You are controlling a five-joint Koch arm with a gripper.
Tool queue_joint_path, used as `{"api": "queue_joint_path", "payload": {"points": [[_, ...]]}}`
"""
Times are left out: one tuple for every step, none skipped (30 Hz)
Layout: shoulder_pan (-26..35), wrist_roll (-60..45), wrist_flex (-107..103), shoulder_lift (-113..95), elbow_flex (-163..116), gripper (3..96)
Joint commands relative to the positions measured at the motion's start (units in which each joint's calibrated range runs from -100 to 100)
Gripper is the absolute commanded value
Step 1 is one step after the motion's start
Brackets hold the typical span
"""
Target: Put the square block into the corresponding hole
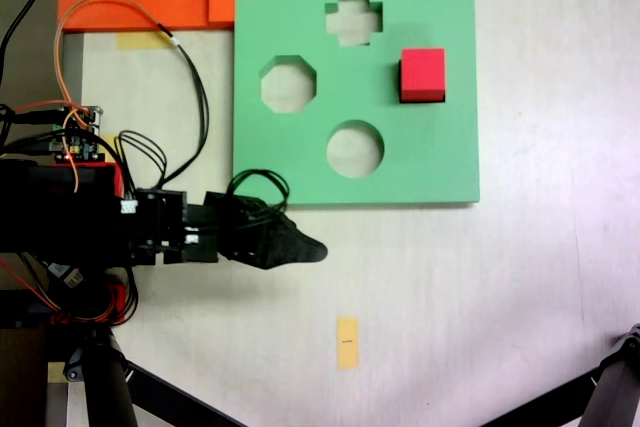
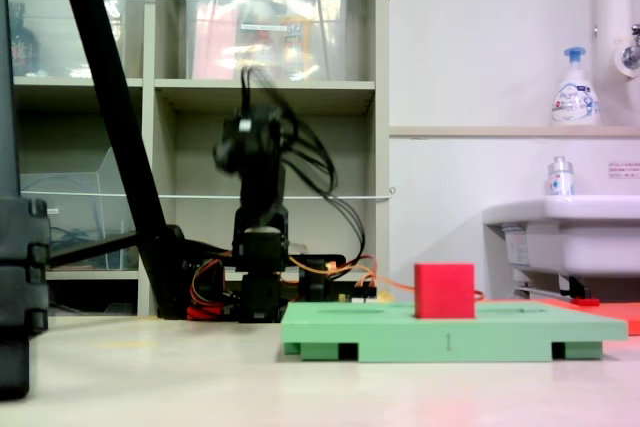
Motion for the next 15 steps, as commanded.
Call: {"api": "queue_joint_path", "payload": {"points": [[-0.73,-1.12,17.29,-0.82,-10.99,54.7],[-0.88,-1.51,23.07,-0.82,-17.17,54.7],[-1.07,-2.59,31.45,-0.82,-24.65,54.7],[-1.12,-3.86,39.92,-0.82,-31.53,54.4],[-1.12,-5.42,48.88,-0.82,-38.71,52.2],[-1.07,-6.3,56.87,-0.82,-45.39,48.6],[-1.03,-6.35,59.85,-0.82,-49.37,47.4],[-0.93,-6.35,59.85,-0.82,-50.17,47.3],[-0.78,-6.35,59.47,-0.82,-50.17,47.3],[-0.59,-6.45,59.47,-0.82,-50.17,47.3],[-0.44,-6.94,59.47,-0.82,-50.17,47.3],[-0.34,-7.47,56.39,-0.82,-50.17,47.4],[-0.05,-7.57,50.61,-0.82,-50.17,48.5],[0.24,-7.62,46.37,-0.82,-50.17,49.8],[0.49,-7.62,42.91,-0.82,-50.17,50.1]]}}
